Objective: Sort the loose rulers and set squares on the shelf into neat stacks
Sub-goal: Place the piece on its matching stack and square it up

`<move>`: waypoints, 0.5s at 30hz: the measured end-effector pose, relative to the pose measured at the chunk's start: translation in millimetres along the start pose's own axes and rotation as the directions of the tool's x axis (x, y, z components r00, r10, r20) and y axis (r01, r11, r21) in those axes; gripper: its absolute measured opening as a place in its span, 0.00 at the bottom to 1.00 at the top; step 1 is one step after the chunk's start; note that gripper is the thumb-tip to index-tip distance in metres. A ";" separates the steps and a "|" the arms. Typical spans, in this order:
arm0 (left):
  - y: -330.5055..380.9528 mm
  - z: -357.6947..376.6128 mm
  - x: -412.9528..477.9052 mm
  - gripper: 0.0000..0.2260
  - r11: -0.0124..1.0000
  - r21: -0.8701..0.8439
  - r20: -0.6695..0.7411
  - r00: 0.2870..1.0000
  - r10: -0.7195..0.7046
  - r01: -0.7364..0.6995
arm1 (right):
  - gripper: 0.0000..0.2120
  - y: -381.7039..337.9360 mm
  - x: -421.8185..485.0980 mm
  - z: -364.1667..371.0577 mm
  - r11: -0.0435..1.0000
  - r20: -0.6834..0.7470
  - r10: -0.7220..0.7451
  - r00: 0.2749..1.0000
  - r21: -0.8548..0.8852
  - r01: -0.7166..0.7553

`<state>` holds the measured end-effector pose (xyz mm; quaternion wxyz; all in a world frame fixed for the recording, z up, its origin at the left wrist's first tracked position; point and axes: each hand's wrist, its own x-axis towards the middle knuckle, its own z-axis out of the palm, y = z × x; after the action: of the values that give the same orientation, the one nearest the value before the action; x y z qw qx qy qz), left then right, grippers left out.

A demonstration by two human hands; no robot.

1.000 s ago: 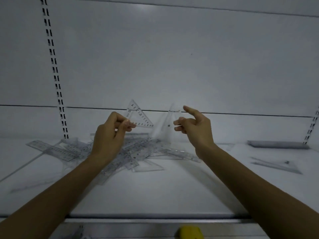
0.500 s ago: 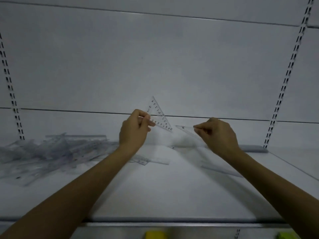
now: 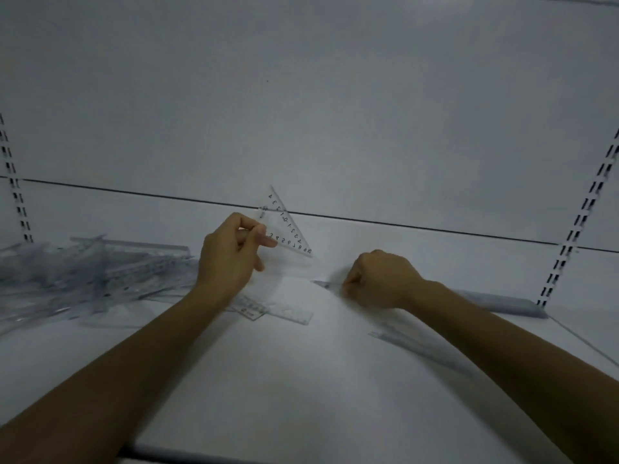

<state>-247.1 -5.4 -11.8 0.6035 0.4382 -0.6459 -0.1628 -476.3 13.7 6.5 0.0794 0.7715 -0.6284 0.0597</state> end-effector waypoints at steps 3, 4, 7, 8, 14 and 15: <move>2.7 8.6 3.5 0.07 1.000 -0.019 0.059 0.998 -0.004 0.006 | 0.18 6.0 0.5 -4.5 0.997 0.153 0.000 0.988 0.077 -0.011; 2.7 10.9 4.9 0.07 1.000 -0.023 0.074 0.997 0.000 0.002 | 0.18 7.0 0.3 -4.3 0.997 0.164 -0.008 0.986 0.074 -0.004; 2.2 14.0 6.5 0.06 0.999 -0.049 0.098 0.995 0.024 -0.019 | 0.13 4.2 -5.6 -5.5 0.998 0.091 -0.042 0.995 0.057 0.037; 2.1 14.4 6.4 0.06 0.998 -0.054 0.100 0.994 0.042 -0.037 | 0.13 3.0 -8.0 -6.3 0.996 0.009 -0.052 0.999 0.070 0.051; 10.6 11.2 3.9 0.15 0.892 0.201 0.027 0.913 0.407 -0.404 | 0.23 -15.0 -21.2 -34.3 0.957 -0.618 -0.241 0.748 -0.020 0.291; 15.2 9.7 2.1 0.16 0.807 0.268 0.029 0.841 0.540 -0.527 | 0.23 -20.9 -23.2 -41.5 0.946 -0.620 -0.289 0.729 -0.065 0.319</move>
<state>-261.4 -1.5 -1.3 0.5762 0.3199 -0.7438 0.1119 -460.3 48.3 41.7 0.2728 0.8020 -0.4306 0.3112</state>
